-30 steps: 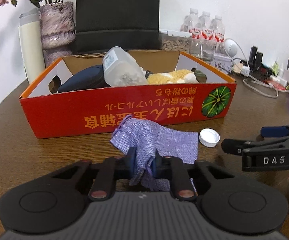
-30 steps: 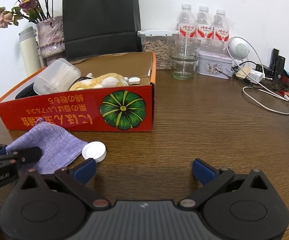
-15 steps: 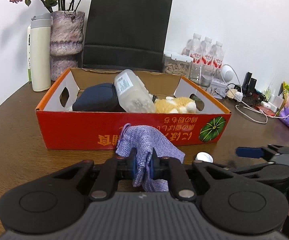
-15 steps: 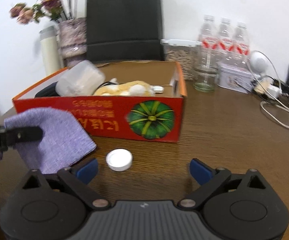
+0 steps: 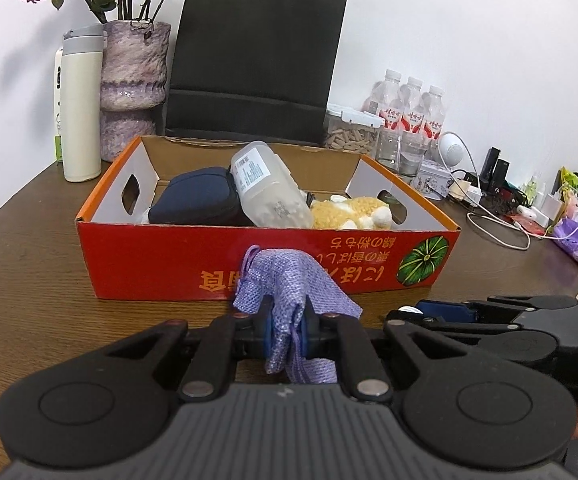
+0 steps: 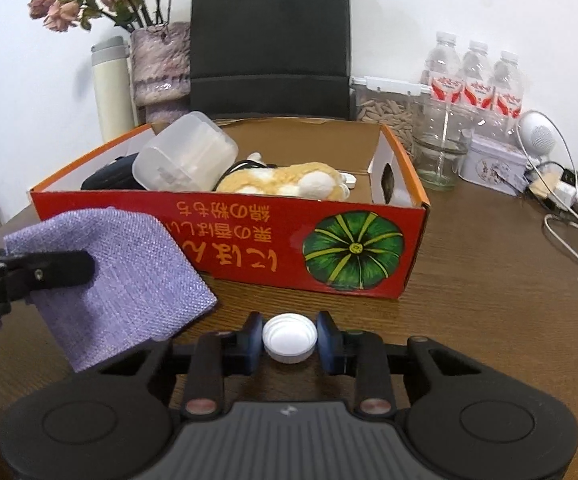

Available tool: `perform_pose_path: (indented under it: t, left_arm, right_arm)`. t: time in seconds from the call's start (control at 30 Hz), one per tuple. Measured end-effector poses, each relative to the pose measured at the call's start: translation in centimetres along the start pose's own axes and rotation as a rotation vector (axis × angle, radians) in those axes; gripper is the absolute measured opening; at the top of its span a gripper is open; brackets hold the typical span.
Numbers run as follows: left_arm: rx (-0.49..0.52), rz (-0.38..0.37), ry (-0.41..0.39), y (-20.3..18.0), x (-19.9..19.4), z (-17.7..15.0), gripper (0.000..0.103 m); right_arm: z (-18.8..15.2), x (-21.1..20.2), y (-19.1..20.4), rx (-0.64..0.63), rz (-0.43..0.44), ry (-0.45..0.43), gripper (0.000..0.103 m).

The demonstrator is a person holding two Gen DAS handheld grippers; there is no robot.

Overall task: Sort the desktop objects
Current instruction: 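Grasp the purple cloth pouch with the left tool while the right tool grasps the white cap, then carry the purple pouch and white cap over the cardboard box with both tools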

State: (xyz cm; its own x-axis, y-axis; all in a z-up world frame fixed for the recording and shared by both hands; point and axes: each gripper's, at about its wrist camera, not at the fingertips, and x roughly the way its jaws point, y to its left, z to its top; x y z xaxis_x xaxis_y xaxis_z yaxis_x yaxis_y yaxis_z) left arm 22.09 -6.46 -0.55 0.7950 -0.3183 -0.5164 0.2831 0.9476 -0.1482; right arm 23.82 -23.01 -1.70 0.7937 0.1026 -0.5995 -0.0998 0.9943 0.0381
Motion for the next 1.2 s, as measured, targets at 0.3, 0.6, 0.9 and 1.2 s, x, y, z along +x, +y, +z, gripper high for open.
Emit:
perform_pose_path:
  t: [0.3,0.6,0.9,1.2]
  left_arm:
    - [0.018,-0.008,-0.045,-0.8,-1.3,-0.1,0.012]
    - [0.022,-0.036,-0.158,-1.9,-4.5,1.2,0.012]
    - [0.005,-0.046,-0.261,-2.6,-5.6,4.6,0.012]
    - [-0.054,-0.017,-0.307,-1.9,-3.2,7.4,0.012]
  right_arm:
    - [-0.2,-2.6,0.6,0.041,0.01,-0.074,0.027]
    - [1.2,-5.2,1.0,0.063,0.02,-0.173,0.027]
    - [4.6,-6.6,1.6,0.062,0.032,-0.272,0.027]
    - [7.9,-4.7,1.1,0.087,0.046,-0.308,0.027]
